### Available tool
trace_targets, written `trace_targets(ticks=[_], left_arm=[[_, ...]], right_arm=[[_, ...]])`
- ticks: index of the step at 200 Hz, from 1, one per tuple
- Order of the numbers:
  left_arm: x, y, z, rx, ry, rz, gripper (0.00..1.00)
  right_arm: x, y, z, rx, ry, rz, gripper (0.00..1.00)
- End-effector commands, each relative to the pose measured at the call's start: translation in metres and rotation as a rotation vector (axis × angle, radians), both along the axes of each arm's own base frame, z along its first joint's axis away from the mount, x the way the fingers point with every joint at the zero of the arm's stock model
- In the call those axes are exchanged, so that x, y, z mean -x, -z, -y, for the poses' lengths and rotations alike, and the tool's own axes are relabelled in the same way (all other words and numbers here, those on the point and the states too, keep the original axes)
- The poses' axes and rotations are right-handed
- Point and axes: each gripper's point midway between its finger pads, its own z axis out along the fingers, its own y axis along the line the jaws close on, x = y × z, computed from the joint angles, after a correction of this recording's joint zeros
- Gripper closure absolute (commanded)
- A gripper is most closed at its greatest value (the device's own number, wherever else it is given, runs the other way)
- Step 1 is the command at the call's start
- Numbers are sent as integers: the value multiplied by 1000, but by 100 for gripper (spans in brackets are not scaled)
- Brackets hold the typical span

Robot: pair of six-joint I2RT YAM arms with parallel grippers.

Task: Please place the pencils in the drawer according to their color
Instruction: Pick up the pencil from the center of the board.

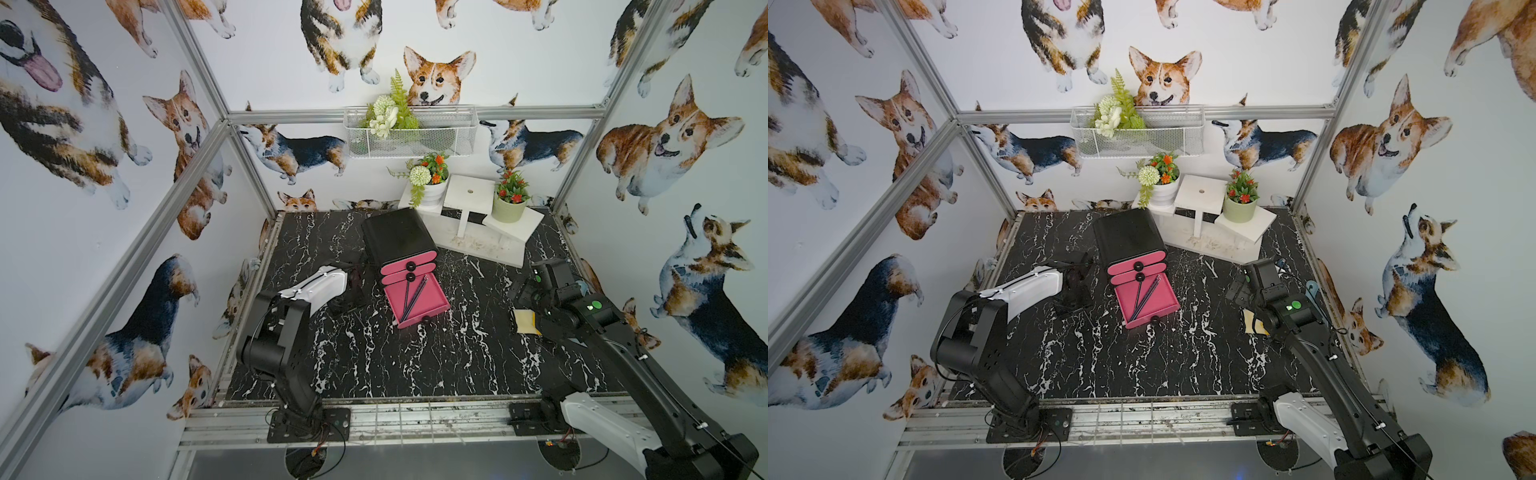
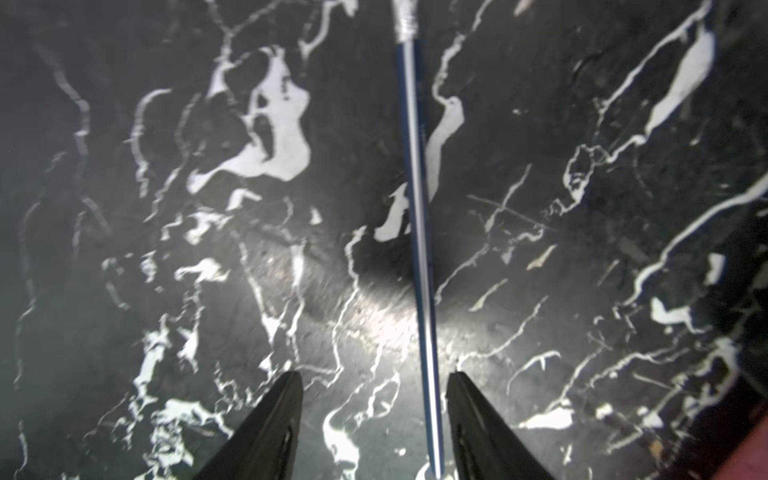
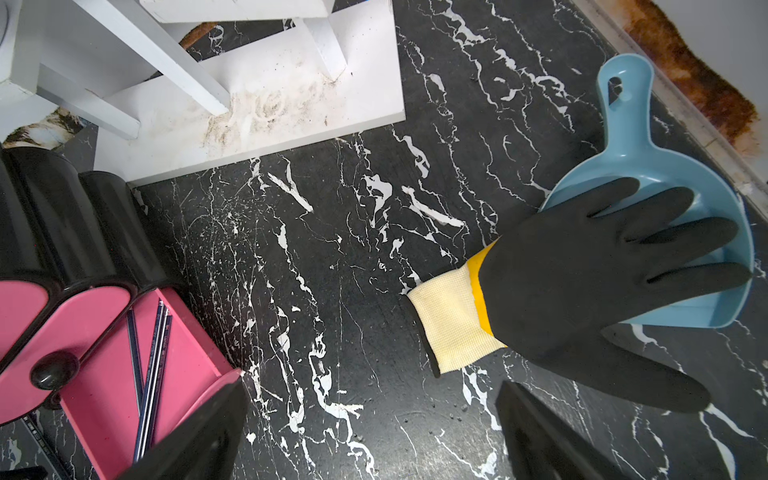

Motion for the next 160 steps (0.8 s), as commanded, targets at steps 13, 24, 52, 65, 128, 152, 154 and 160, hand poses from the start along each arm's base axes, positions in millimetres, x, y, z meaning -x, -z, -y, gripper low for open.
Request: trace_targets(ticks=[13,24,52,65,128,152,154,160], left_arm=[[-1,13,5,30,13,-35,42],[3,18,4,28,7,-52,43],[17,27,-2,26,-14,-91,53],[23,29,-7,21,-30,-112,59],[37,39,-13,92,-83,-121,84],[41,41,-14,102,-85,-119,95],[41,41,-14,102,-85,-118,95],[41,41,-14,104,-84,-117,98]], right_arm=[[-4,-2,1,12,3,23,0],[-4,-2,2,15,3,22,0],[-4,-2,3,18,7,23,0],[-4,-3,3,17,10,27,0],[-1,-9,6,19,17,34,0],[1,-9,7,19,25,40,0],[1,-10,7,18,25,40,0],[1,-10,7,17,25,42,0]])
